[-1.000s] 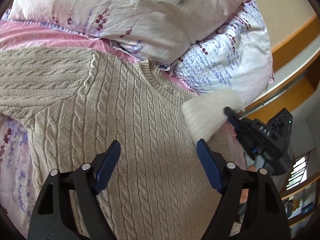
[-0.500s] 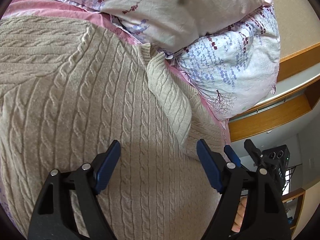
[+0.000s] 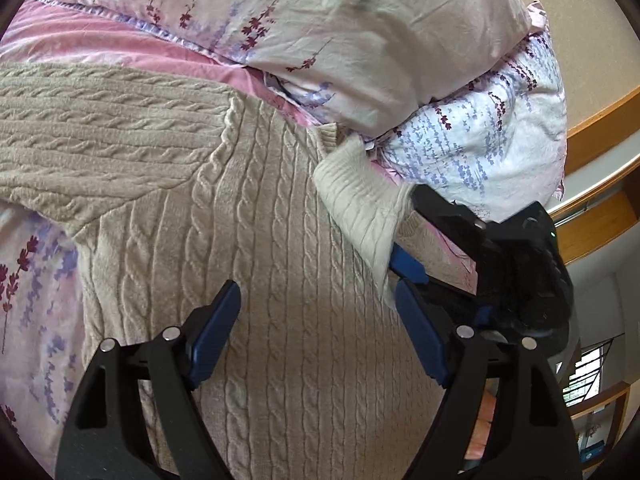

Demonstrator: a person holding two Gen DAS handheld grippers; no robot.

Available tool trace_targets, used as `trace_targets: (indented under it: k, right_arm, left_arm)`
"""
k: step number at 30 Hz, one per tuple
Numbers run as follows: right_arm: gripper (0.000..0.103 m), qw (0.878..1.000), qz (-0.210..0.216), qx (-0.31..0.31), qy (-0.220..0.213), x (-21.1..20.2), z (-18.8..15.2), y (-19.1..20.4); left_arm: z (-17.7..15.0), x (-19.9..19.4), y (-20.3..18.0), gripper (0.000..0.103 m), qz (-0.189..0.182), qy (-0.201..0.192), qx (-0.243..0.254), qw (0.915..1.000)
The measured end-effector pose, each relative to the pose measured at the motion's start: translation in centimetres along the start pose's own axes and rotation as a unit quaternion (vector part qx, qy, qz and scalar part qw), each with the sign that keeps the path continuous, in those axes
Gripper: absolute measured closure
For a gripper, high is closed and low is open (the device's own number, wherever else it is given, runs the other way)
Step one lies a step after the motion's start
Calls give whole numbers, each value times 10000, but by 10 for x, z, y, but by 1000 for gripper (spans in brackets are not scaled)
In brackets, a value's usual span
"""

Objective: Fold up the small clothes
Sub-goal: 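Carry the sleeve across the sweater body with the right tool and release, then move the left tool to the other sleeve and close on its cuff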

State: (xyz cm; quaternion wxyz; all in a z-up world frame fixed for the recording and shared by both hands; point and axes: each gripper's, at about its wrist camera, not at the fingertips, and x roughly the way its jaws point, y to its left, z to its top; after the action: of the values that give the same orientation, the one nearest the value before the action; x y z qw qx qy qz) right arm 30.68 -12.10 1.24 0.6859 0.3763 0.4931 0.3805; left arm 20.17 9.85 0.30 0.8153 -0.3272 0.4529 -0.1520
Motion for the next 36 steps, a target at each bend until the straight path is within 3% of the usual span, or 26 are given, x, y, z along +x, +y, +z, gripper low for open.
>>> trace_targets:
  k: [4, 7, 9, 11, 15, 20, 23, 24, 25, 26, 27, 28, 29, 32, 36]
  right_arm:
    - [41, 9992, 108, 67, -372, -47, -16, -4]
    - [41, 9953, -332, 47, -906, -101, -30, -10]
    - [42, 9834, -1026, 93, -1493, -149, -46, -19]
    - [46, 9656, -1444, 533, -2095, -196, -63, -40]
    - [54, 9423, -1520, 1600, -2518, -244, -89, -91]
    - [58, 9371, -1423, 2051, -2442, -237, -96, -123]
    - [59, 9248, -1529, 2163, -2732, -233, -89, -129]
    - [63, 9226, -1489, 2200, -2797, -233, -87, -131]
    - [73, 9207, -1465, 2211, -2863, -233, -85, -133]
    - [94, 9205, -1437, 2186, -2903, -231, -81, -133]
    - [95, 9190, -1386, 2125, -3017, -232, -80, -133]
    - [95, 9140, -1348, 2093, -3205, -237, -82, -131]
    - [96, 9077, -1327, 2078, -3395, -245, -83, -130]
    - [96, 8907, -1423, 2062, -3793, -262, -89, -129]
    - [95, 9039, -1683, 2148, -3292, -253, -89, -138]
  left_arm:
    - [-3, 8, 1, 24, -149, 96, -92, 9998]
    - [-4, 15, -3, 25, -283, 166, -157, 9993]
    - [-3, 19, -4, 26, -241, 176, -237, 9993]
    - [0, 23, -2, 34, -240, 175, -372, 9989]
    - [7, 28, 6, 46, -195, 99, -716, 9972]
    - [12, 27, 15, 59, -142, 37, -969, 9952]
    - [13, 26, 19, 62, -128, 10, -1073, 9941]
    - [14, 26, 20, 63, -106, -7, -1086, 9940]
    - [16, 27, 19, 64, -56, -33, -1090, 9940]
    - [17, 27, 18, 68, -5, -57, -1079, 9942]
    - [19, 28, 16, 72, 66, -100, -1037, 9945]
    - [20, 30, 14, 85, 100, -113, -986, 9950]
    - [22, 33, 12, 92, 94, -99, -912, 9957]
    - [21, 48, 8, 94, 54, 71, -837, 9965]
    - [19, 50, 5, 95, 185, -65, -662, 9976]
